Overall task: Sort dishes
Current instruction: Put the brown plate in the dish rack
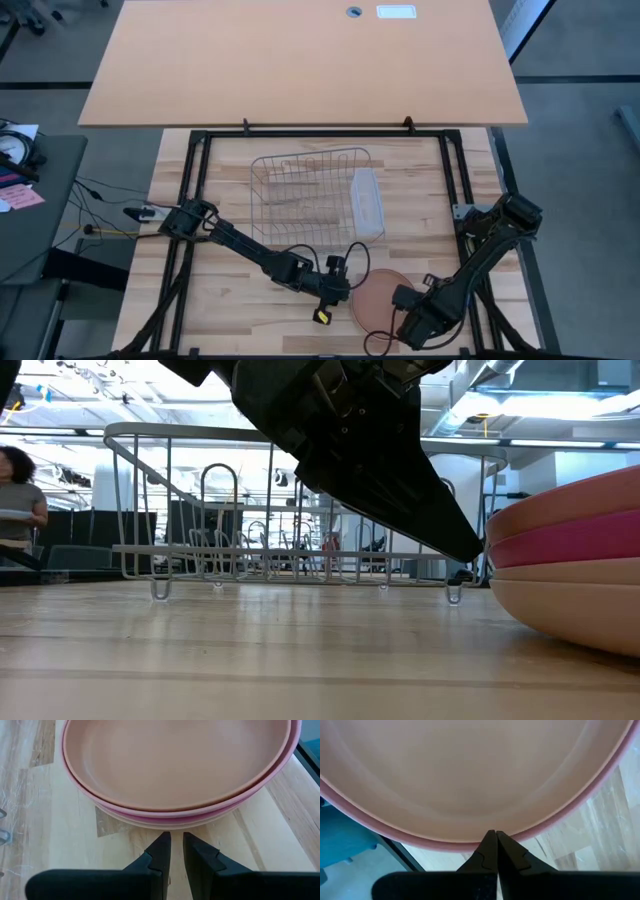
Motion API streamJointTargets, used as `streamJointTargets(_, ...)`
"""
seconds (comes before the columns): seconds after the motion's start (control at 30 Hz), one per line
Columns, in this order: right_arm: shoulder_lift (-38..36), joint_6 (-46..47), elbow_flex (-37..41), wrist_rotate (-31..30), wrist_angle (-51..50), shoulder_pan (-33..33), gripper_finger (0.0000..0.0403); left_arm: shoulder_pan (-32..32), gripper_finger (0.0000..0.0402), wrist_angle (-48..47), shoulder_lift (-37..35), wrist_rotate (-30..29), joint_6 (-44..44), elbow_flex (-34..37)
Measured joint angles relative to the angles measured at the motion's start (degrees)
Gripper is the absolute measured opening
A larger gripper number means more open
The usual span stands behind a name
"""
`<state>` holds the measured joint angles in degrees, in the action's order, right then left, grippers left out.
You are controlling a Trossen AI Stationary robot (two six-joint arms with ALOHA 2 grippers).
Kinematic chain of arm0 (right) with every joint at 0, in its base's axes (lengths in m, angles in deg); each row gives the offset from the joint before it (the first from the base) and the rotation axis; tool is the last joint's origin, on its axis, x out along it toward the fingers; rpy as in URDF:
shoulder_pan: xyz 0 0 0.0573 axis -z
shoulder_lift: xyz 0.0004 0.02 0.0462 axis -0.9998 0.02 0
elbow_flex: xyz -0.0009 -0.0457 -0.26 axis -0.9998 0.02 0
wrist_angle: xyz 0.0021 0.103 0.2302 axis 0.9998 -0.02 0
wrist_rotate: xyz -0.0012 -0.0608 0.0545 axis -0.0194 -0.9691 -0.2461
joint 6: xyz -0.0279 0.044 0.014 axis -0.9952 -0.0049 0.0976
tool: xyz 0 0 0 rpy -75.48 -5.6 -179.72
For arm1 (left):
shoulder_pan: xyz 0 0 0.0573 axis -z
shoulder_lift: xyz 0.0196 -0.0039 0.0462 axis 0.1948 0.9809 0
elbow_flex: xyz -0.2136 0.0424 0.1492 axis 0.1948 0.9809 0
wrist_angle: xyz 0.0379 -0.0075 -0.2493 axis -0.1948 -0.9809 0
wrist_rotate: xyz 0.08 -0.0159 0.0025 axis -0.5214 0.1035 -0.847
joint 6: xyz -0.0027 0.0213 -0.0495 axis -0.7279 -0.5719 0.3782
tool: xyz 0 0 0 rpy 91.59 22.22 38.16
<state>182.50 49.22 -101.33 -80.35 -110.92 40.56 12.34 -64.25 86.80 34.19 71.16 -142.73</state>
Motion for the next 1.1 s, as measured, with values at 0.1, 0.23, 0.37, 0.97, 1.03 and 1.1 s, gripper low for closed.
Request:
streamJointTargets(0.1,0.0,-0.02,0.0,-0.59,0.77,0.0,0.0001,0.0,0.0047,0.0,-0.02,-0.01,0.0,0.0)
streamJointTargets(0.23,0.0,-0.02,-0.02,-0.95,1.16,0.0,0.0001,0.0,0.0047,-0.04,-0.04,0.0,0.05,-0.02)
streamJointTargets(0.37,0.0,0.18,-0.02,-0.98,0.53,-0.04,0.0001,0.0,0.0047,-0.13,-0.04,-0.02,0.05,-0.02)
streamJointTargets(0.97,0.0,-0.3,-0.07,0.26,0.79,-0.85,0.0001,0.0,0.0047,-0.2,-0.07,-0.02,-0.52,-0.02)
streamJointTargets(1.03,0.0,-0.34,-0.07,0.61,0.81,-0.85,0.0001,0.0,0.0047,-0.22,-0.07,0.0,-0.52,-0.02)
streamJointTargets(1.1,0.0,-0.5,-0.07,0.62,0.81,-0.85,0.0001,0.0,0.0047,-0.22,-0.08,-0.01,-0.53,-0.02)
